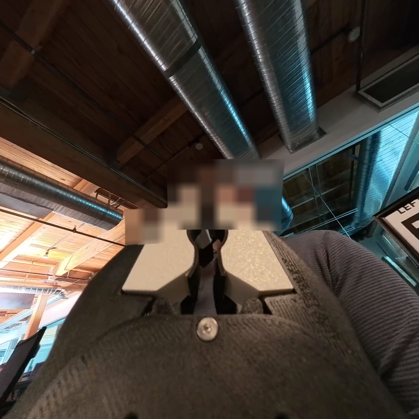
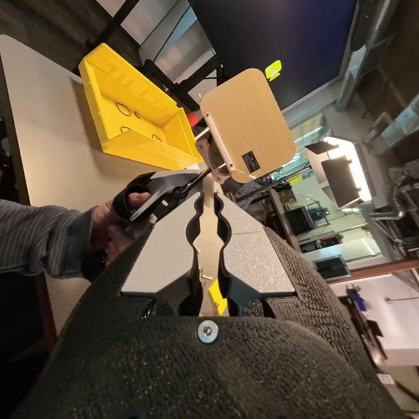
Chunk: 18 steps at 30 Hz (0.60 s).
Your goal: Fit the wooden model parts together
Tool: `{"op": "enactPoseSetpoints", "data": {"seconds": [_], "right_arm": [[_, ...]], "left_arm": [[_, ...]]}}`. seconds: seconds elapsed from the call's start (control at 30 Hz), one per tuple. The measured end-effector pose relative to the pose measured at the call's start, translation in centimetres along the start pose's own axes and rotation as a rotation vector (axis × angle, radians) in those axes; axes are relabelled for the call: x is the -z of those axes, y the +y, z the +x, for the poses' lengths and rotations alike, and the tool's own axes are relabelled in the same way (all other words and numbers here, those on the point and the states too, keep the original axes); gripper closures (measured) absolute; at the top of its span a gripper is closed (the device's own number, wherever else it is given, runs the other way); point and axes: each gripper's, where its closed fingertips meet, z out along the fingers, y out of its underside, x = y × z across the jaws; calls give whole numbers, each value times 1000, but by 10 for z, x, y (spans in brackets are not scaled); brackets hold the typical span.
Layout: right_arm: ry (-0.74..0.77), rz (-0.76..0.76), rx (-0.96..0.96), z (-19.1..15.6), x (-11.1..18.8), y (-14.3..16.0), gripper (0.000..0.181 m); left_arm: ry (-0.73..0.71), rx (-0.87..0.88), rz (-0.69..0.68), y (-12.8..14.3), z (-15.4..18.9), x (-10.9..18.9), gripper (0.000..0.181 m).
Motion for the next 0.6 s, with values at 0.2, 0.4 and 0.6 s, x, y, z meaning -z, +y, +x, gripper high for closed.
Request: {"op": "enactPoseSetpoints", "data": {"seconds": [0.2, 0.4, 0.6], "right_arm": [[-60, -6, -197, -4, -2, 4, 175], [-159, 12, -361, -8, -5, 7, 175], [-189, -1, -412, -11, -8, 13, 175]], "left_arm": [[-58, -94, -30, 1, -2, 4, 180], [-98, -132, -46, 0, -4, 8, 180], [-115, -137, -30, 0, -6, 15, 180]]}}
